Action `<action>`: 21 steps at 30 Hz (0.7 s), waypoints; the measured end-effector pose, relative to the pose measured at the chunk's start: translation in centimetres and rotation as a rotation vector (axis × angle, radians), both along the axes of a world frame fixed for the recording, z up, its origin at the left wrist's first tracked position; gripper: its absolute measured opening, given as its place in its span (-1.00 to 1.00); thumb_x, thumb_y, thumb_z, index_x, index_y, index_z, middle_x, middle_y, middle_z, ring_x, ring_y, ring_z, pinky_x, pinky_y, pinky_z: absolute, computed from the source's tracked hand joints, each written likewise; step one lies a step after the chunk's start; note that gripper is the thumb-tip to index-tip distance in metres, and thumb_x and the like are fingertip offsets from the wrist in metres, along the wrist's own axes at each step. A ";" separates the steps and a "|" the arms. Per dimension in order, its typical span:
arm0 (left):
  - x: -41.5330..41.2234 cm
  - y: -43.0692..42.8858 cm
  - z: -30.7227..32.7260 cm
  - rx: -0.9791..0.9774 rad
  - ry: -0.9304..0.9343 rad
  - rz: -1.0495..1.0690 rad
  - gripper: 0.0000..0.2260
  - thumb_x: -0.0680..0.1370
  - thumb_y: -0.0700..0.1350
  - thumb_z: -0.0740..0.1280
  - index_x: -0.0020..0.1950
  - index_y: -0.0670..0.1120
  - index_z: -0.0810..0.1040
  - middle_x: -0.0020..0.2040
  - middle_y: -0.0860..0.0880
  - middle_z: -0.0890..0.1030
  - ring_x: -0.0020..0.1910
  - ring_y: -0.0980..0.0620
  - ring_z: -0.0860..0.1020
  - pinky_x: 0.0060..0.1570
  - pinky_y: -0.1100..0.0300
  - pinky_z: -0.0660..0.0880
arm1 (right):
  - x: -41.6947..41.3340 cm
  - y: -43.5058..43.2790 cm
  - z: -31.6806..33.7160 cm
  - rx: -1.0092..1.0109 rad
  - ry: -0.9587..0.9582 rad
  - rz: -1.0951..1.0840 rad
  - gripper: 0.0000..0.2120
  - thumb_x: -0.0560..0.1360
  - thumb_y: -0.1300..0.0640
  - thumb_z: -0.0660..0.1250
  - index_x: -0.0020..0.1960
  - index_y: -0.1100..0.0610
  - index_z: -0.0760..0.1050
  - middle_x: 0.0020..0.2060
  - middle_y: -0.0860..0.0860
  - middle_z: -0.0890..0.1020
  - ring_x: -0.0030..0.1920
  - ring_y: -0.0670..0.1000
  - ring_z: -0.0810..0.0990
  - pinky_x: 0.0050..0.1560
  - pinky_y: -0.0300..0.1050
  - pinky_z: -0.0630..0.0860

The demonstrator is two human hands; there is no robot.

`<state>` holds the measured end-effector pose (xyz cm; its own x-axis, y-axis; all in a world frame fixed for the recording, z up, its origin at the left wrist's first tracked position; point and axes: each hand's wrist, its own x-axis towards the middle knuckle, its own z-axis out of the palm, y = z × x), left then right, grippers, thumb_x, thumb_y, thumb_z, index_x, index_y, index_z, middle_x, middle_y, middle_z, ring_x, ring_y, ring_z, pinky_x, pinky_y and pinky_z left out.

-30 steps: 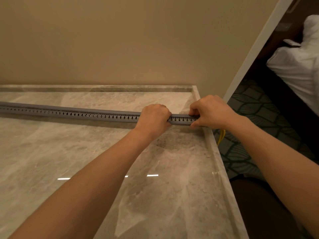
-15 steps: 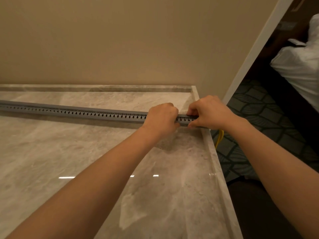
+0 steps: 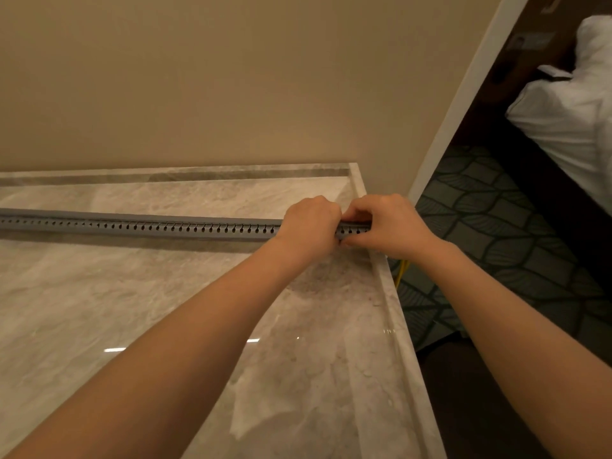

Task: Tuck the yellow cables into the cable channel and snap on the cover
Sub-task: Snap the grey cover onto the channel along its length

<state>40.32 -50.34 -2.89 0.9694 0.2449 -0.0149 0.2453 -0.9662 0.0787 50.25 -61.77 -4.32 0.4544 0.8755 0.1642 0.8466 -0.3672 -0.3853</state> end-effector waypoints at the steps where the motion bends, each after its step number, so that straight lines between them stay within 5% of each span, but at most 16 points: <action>1: 0.0 0.0 0.0 0.007 -0.005 -0.008 -0.78 0.51 -0.04 0.30 0.04 -0.15 0.56 -0.08 -0.15 0.56 -0.13 -0.12 0.50 -0.29 0.10 0.31 | -0.1 -0.3 -0.4 0.036 0.038 -0.004 -0.77 0.29 -0.03 0.50 -0.10 0.01 0.59 -0.22 -0.08 0.63 -0.22 -0.07 0.55 -0.23 -0.13 0.47; 6: -0.3 0.0 -0.3 0.038 -0.020 -0.006 -0.84 0.51 -0.08 0.27 -0.01 -0.13 0.55 -0.19 -0.10 0.49 -0.25 -0.05 0.36 -0.30 0.11 0.29 | -0.3 -2.3 -1.2 0.137 0.064 -0.044 -0.71 0.30 0.05 0.52 -0.01 0.07 0.60 -0.16 -0.04 0.63 -0.18 -0.10 0.55 -0.12 -0.19 0.51; 14: -0.3 0.1 -0.5 0.035 -0.021 -0.025 -0.87 0.50 -0.10 0.30 -0.04 -0.13 0.58 -0.30 -0.05 0.39 -0.29 -0.06 0.39 -0.32 0.12 0.31 | 1.4 -5.4 0.3 0.005 0.089 -0.131 -0.61 0.25 0.03 0.55 0.04 0.06 0.59 -0.17 -0.12 0.58 -0.12 -0.12 0.54 0.04 -0.21 0.49; 21: -0.5 0.0 -0.6 0.053 -0.041 -0.038 -0.86 0.51 -0.09 0.29 -0.05 -0.14 0.57 -0.30 -0.05 0.40 -0.29 -0.06 0.38 -0.30 0.12 0.31 | 2.2 -4.5 1.6 -0.114 0.139 -0.143 -0.69 0.20 0.00 0.58 -0.09 -0.01 0.63 -0.29 -0.21 0.58 -0.24 -0.21 0.53 -0.14 -0.25 0.46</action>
